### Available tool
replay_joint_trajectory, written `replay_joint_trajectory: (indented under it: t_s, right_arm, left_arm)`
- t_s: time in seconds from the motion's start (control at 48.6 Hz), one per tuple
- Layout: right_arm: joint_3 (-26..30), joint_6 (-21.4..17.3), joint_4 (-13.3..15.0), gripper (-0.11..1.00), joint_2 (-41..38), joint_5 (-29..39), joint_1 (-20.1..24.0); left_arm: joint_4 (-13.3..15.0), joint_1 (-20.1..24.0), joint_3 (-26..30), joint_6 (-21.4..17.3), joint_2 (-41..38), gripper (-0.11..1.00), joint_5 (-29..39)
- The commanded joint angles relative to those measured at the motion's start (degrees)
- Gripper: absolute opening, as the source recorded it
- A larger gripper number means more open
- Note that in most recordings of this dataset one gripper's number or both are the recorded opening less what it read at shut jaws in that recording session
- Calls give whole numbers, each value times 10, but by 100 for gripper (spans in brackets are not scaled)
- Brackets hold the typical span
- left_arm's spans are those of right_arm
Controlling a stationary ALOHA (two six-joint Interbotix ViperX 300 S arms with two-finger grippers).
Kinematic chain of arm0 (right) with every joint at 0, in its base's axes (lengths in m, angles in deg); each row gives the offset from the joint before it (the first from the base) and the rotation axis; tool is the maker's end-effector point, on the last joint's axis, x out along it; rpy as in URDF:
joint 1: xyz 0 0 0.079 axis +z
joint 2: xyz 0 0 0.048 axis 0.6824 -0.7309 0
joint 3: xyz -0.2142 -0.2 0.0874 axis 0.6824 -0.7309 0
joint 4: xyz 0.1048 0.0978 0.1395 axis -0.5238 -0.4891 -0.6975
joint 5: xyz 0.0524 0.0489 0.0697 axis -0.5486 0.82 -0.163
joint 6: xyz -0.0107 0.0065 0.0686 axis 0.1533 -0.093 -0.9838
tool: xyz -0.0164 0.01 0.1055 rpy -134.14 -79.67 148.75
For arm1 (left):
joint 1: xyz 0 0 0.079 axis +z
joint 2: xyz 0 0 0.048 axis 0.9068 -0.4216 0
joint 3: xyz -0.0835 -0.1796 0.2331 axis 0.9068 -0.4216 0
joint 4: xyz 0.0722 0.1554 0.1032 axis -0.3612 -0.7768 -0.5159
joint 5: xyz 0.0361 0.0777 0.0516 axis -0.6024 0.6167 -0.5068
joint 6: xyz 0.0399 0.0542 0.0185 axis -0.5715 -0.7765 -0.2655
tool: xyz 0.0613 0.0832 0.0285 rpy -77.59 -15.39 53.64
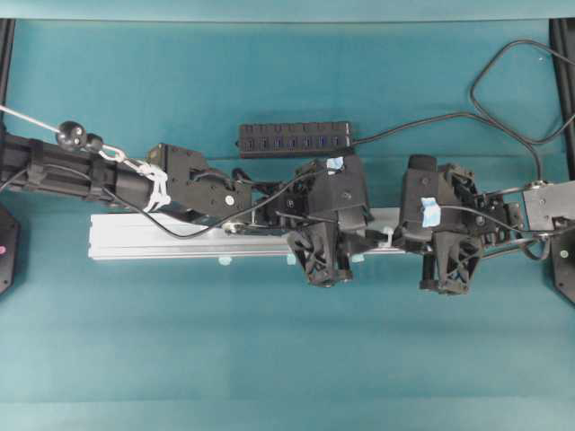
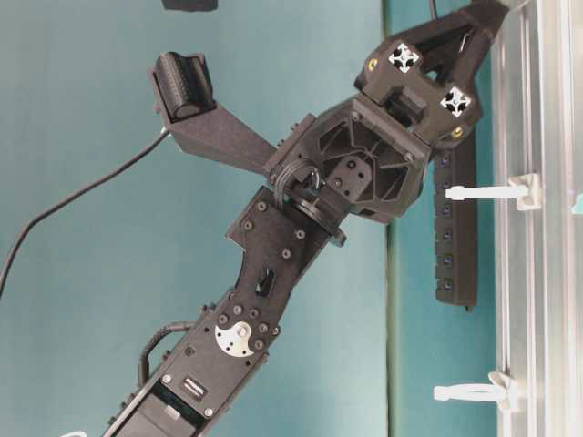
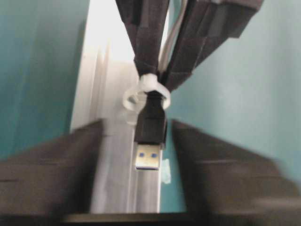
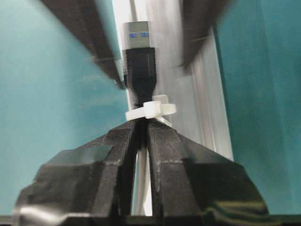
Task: Pass the USB cable through three rings with both arms.
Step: 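Grasp the plug emerging from the ring with the left gripper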
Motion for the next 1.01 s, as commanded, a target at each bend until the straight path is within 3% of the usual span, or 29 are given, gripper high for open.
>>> replay_joint_trajectory:
  t_s: [0.0,0.062,0.432,0.576,0.7,0.885,0.988]
  right_arm:
    - [3,-1,1,-6,3,-4,1]
    - [4,-1,1,-6,3,-4,1]
    - [3,-4,1,-4,4,42,1]
    - [1,-2,0,3,8,58,1]
    - [1,-5,1,22,18,63,1]
    - [4,-5,2,73,55,79,-2]
    - [8,-4,5,77,76,86,-6]
  left_arm:
    - [-1,2,9,-2,4,31,-5]
    - [-2,2,9,-3,4,23,-5]
    - [-3,1,5,-2,7,23,-2]
    - [-2,0,0,-3,11,23,4]
    - [-3,0,-8,-3,17,23,19]
    - [-3,0,-25,-3,38,23,38]
    - [-3,0,-36,-4,54,23,38]
